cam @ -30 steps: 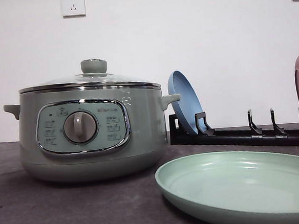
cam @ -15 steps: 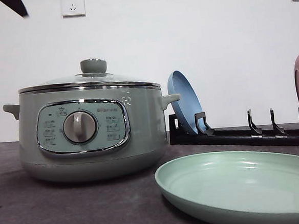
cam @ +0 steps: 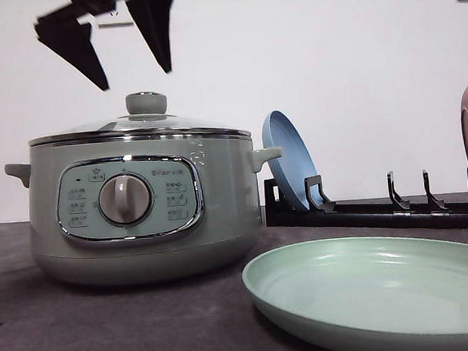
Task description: Transfer potato from steamer to green plate
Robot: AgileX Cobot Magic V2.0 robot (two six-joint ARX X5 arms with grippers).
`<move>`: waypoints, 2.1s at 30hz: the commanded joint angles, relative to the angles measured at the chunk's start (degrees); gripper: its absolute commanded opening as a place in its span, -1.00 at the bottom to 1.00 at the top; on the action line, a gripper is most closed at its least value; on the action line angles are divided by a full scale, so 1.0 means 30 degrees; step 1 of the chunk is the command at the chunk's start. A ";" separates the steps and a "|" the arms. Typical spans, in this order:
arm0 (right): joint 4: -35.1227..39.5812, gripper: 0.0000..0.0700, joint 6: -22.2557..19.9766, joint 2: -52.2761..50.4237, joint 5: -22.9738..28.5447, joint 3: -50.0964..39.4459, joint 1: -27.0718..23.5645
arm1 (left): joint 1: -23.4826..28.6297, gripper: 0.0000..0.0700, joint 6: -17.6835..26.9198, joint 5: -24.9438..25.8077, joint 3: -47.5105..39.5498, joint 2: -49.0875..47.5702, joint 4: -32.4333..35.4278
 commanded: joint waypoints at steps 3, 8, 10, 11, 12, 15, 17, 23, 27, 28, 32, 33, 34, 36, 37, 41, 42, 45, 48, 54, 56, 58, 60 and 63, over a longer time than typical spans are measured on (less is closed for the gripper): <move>-0.0181 0.72 -0.0184 0.0087 0.0086 0.0117 0.0102 | -0.0095 1.00 0.0316 -0.0036 0.0561 0.1008 0.0579; -0.0247 0.72 -0.0217 0.0080 0.0130 0.0117 0.0102 | -0.0095 1.00 0.0601 -0.0035 0.0561 0.1420 0.0848; -0.0245 0.72 -0.0225 0.0080 0.0131 0.0117 0.0102 | -0.0099 1.00 0.0601 -0.0036 0.0561 0.1479 0.0977; -0.0241 0.72 -0.0225 0.0080 0.0136 0.0117 0.0102 | -0.0113 1.00 0.0601 -0.0036 0.0561 0.1493 0.0977; -0.0243 0.72 -0.0225 0.0080 0.0148 0.0117 0.0102 | -0.0135 0.98 0.0601 -0.0033 0.0561 0.1518 0.0941; -0.0247 0.72 -0.0228 0.0080 0.0459 0.0117 0.0102 | -0.0190 0.84 0.0615 -0.0029 0.0561 0.1584 0.0794; -0.0247 0.72 -0.0232 0.0080 0.0629 0.0117 0.0102 | -0.0227 0.79 0.0603 -0.0029 0.0561 0.1599 0.0705; -0.0233 0.72 -0.0232 0.0080 0.0640 0.0117 0.0102 | -0.0447 0.59 0.0607 -0.0029 0.0561 0.1599 0.0430; -0.0239 0.72 -0.0232 0.0080 0.0640 0.0117 0.0102 | -0.0528 0.54 0.0586 -0.0029 0.0561 0.1635 0.0343; -0.0239 0.72 -0.0231 0.0080 0.0639 0.0117 0.0102 | -0.0539 0.54 0.0586 -0.0029 0.0561 0.1655 0.0310; -0.0252 0.72 -0.0225 0.0080 0.0633 0.0117 0.0102 | -0.0539 0.27 0.0586 -0.0031 0.0561 0.1708 0.0280; -0.0264 0.72 -0.0225 0.0080 0.0633 0.0117 0.0102 | -0.0539 0.24 0.0582 -0.0029 0.0561 0.1708 0.0267; -0.0281 0.72 -0.0225 0.0080 0.0633 0.0117 0.0102 | -0.0539 0.22 0.0578 -0.0029 0.0561 0.1708 0.0247; -0.0323 0.72 -0.0221 0.0080 0.0633 0.0117 0.0102 | -0.0539 0.14 0.0568 -0.0029 0.0561 0.1718 0.0127; -0.0334 0.72 -0.0217 0.0080 0.0633 0.0117 0.0102 | -0.0539 0.05 0.0565 -0.0029 0.0561 0.1740 0.0053; -0.0334 0.72 -0.0217 0.0080 0.0633 0.0117 0.0102 | -0.0539 -0.05 0.0571 -0.0029 0.0561 0.1998 0.0086; -0.0334 0.72 -0.0217 0.0080 0.0629 0.0117 0.0102 | -0.0539 -0.12 0.0571 -0.0033 0.0561 0.2049 0.0116; -0.0390 0.72 -0.0210 0.0080 0.0625 0.0117 0.0102 | -0.0539 -0.46 0.0571 -0.0029 0.0561 0.2116 0.0189; -0.0581 0.72 -0.0217 0.0080 0.0625 0.0117 0.0102 | -0.0539 -0.71 0.0579 -0.0029 0.0561 0.2116 0.0194; -0.0709 0.72 -0.0217 0.0080 0.0625 0.0117 0.0102 | -0.0539 -1.00 0.0586 -0.0029 0.0561 0.2116 0.0201; -0.0706 0.72 -0.0217 0.0080 0.0625 0.0117 0.0102 | -0.0539 -1.00 0.0592 -0.0029 0.0561 0.2116 0.0204; -0.0698 0.72 -0.0217 0.0080 0.0626 0.0117 0.0102 | -0.0539 -1.00 0.0592 -0.0030 0.0581 0.2107 0.0203; -0.0686 0.72 -0.0220 0.0080 0.0633 0.0117 0.0102 | -0.0539 -1.00 0.0586 -0.0036 0.0702 0.2091 0.0149; -0.0609 0.72 -0.0246 0.0080 0.0629 0.0117 0.0102 | -0.0539 -1.00 0.0575 -0.0036 0.1276 0.2094 -0.0047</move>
